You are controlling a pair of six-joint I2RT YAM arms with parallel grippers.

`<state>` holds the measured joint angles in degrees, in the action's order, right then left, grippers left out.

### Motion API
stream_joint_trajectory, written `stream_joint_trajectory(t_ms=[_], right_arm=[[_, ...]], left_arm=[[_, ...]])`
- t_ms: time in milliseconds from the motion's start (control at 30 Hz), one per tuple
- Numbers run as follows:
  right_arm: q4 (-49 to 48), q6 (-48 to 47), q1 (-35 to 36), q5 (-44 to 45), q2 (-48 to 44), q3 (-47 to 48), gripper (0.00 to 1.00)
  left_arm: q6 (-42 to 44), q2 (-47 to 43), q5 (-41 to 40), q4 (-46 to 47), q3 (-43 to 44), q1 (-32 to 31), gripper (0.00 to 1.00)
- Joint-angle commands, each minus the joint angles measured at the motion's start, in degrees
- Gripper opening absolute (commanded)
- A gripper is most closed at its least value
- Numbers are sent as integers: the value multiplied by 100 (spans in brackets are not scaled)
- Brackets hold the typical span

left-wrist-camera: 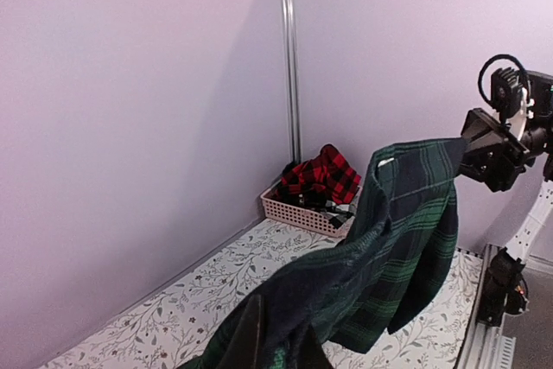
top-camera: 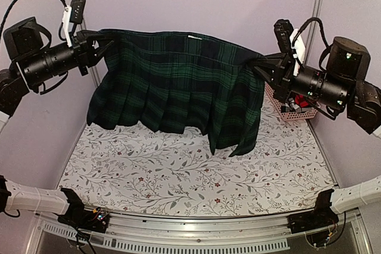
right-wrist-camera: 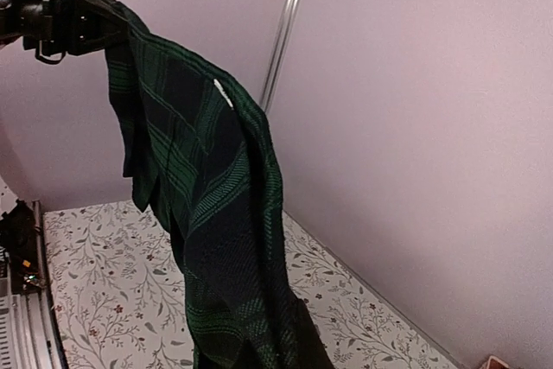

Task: Fold and stack the mixed laundry pile
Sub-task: Flatten out the crumpled shorts at the center of the board.

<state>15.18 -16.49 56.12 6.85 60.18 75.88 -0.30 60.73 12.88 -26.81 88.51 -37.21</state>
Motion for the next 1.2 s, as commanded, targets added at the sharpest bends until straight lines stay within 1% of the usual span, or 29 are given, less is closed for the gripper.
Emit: stream_joint_trajectory(t_ms=[0, 100, 167, 200, 233, 300, 400, 467, 500, 533, 567, 600, 667, 700, 767, 800, 900, 967, 1067, 1167], right_arm=[[1002, 423, 537, -580, -135, 486, 0], [1004, 718, 536, -828, -211, 362, 0], [986, 830, 500, -726, -268, 288, 0], [987, 842, 404, -539, -250, 265, 0], [991, 881, 182, -567, -211, 235, 0], [994, 1024, -551, -1158, -32, 140, 0], [646, 1288, -1745, -2081, 399, -262, 0], [269, 1516, -2393, -2823, 808, -496, 0], [93, 1596, -2664, -3052, 1041, -525, 0], [-51, 1885, -2879, -3208, 1521, -502, 3], [-103, 2003, -3080, -3289, 1854, -295, 26], [-22, 2102, -3216, -3140, 2346, -10, 46], [196, 2253, -3395, -2627, 3238, 518, 67], [251, 2283, -3433, -2267, 3537, 691, 72], [252, 2295, -3479, -1814, 3798, 872, 77], [246, 2276, -3483, -1668, 3834, 913, 78], [177, 2177, -3481, -1709, 3823, 833, 79], [10, 2108, -3484, -2163, 3818, 632, 78], [-135, 2088, -3472, -2945, 3962, 394, 74], [-122, 2009, -3429, -3300, 4340, 337, 71]], left_arm=[[-316, -150, 40, -378, -265, -180, 0], [-626, -381, -294, -232, -445, -182, 0], [-770, -391, -747, -199, -449, -156, 0], [-837, -292, -947, -244, -385, -118, 0], [-893, -153, -1105, -294, -321, -48, 0], [-997, 181, -1057, -262, -317, 182, 0], [-1264, 751, -729, 155, -654, 583, 0], [-1415, 1338, -503, 397, -800, 971, 0], [-1483, 1684, -290, 498, -812, 1173, 0], [-1566, 2097, -151, 640, -790, 1409, 0], [-1673, 2531, -129, 778, -730, 1626, 2], [-1755, 2979, -233, 830, -564, 1806, 14], [-1851, 3708, -454, 884, -58, 2042, 38], [-1881, 3933, -520, 977, 76, 2100, 49], [-1899, 4144, -700, 1137, 251, 2138, 70], [-1919, 4170, -768, 1161, 277, 2147, 75], [-1950, 4080, -848, 1237, 47, 2140, 80], [-1954, 3931, -841, 1362, -324, 2144, 84], [-1999, 3724, -684, 1502, -926, 2129, 84], [-2098, 3530, -458, 1687, -1527, 2033, 84]])
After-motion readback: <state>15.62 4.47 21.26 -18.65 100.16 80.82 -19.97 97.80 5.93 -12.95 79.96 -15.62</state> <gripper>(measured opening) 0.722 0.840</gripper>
